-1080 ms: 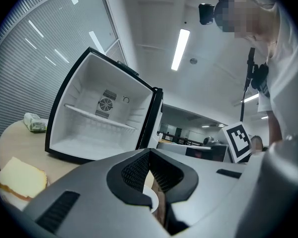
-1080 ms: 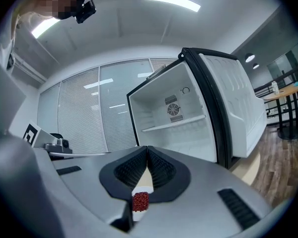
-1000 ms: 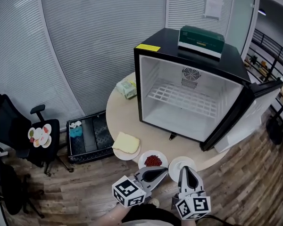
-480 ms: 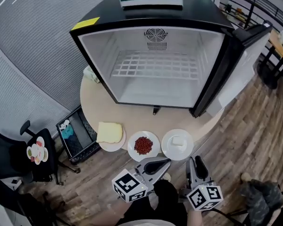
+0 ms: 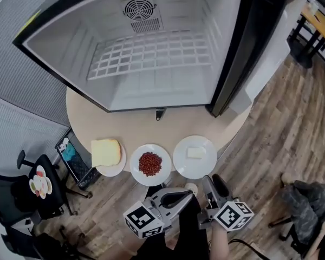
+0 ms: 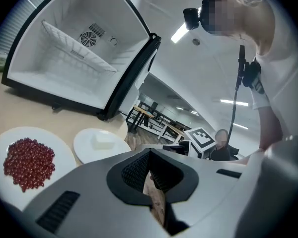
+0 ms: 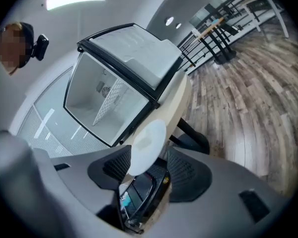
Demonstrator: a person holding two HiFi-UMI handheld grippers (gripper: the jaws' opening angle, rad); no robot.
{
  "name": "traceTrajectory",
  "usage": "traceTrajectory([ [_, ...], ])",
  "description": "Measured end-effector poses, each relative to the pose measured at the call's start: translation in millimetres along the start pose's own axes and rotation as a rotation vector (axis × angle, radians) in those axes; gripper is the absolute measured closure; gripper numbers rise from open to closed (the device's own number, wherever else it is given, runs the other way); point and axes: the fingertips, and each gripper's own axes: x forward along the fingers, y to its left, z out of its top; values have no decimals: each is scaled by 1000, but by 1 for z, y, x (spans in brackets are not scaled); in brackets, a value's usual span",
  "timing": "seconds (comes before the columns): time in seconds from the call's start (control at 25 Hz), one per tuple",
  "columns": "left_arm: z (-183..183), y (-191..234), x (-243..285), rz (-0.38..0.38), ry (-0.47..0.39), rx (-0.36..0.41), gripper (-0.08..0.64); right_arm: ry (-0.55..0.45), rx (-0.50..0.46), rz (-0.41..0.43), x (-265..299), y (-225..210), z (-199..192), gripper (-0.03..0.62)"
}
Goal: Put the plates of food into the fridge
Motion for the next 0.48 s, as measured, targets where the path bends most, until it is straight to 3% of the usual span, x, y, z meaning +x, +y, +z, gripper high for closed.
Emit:
traceTrajectory([
  [0.2, -11, 14, 2, 23, 6, -29, 555, -16, 155, 41, 21, -16, -5, 385],
  [0.48, -20, 23, 3, 32, 17, -48, 555, 8, 202, 13, 36, -25, -12, 387],
])
